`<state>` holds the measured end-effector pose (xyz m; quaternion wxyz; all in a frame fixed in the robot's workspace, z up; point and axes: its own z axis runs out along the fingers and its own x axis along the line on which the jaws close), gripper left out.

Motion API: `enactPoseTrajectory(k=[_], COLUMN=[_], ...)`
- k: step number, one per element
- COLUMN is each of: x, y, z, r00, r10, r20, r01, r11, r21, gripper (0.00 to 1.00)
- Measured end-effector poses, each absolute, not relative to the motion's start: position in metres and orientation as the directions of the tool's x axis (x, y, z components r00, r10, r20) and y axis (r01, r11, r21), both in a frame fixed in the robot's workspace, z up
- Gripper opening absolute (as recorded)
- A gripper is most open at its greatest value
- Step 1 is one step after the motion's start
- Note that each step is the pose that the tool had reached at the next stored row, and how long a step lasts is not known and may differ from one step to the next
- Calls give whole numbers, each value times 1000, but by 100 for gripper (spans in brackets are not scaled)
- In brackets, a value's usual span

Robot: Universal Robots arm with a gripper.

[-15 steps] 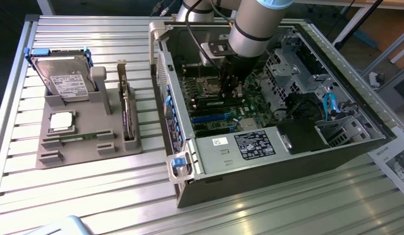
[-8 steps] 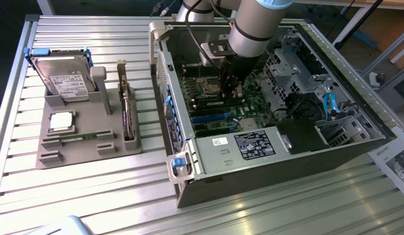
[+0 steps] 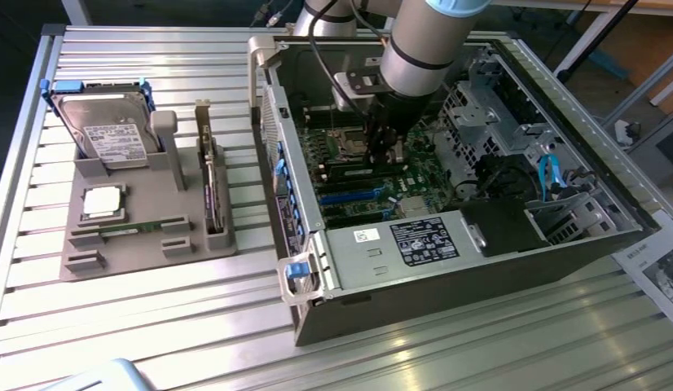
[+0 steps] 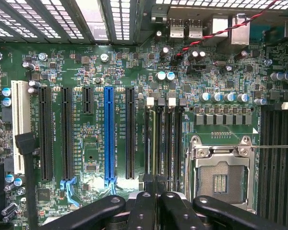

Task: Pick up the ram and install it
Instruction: 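Press down the ram until it locks into place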

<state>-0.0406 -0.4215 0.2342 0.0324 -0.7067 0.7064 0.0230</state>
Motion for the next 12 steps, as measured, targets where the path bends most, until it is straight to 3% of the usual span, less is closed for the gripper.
enactPoseTrajectory(k=[12], x=[-41], y=[-422], z=[233], r00=[1], r10=[-997], r20=[-78], r01=[-1000], r11=[0], r21=[-13], gripper=[10])
